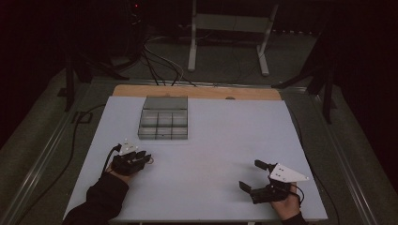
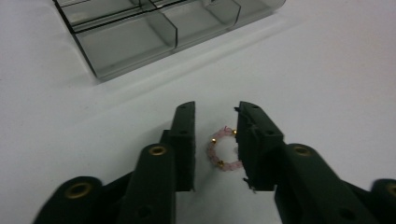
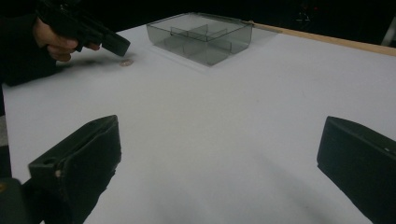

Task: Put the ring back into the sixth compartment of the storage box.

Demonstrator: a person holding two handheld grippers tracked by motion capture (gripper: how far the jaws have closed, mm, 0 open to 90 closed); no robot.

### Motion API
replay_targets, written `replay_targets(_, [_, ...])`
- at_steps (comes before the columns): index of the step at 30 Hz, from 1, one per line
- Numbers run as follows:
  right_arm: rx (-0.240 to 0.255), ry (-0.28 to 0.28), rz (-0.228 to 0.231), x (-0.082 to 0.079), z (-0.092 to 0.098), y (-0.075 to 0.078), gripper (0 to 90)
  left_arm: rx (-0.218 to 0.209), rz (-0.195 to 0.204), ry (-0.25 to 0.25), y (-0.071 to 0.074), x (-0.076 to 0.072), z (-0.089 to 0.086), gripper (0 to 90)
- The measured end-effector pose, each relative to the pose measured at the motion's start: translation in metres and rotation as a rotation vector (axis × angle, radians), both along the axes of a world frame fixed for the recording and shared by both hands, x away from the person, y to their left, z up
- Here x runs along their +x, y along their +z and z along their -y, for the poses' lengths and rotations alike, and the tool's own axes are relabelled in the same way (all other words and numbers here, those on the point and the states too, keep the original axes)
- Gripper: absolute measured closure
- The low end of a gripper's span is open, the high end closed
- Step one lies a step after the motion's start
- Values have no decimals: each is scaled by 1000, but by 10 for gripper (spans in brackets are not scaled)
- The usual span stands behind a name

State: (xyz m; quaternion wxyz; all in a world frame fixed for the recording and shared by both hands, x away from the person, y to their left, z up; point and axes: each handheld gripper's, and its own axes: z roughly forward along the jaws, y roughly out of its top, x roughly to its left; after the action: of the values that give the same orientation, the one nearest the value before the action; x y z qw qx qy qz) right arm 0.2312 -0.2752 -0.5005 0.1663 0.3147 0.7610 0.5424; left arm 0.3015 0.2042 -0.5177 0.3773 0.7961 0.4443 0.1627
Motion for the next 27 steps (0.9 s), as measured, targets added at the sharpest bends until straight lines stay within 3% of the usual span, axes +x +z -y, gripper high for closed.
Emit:
replay_targets(17, [-2,5,-3,1,0,-1,0,55,-27,-12,-7,8,5,777])
replay_targets(22, [-1,3,-5,0,0,0,0,91,-27,-18,-6,8,8,792])
replay_targets(27, [-4,4,-6,0,0,0,0,85,-41,-26,-6,8,7,818])
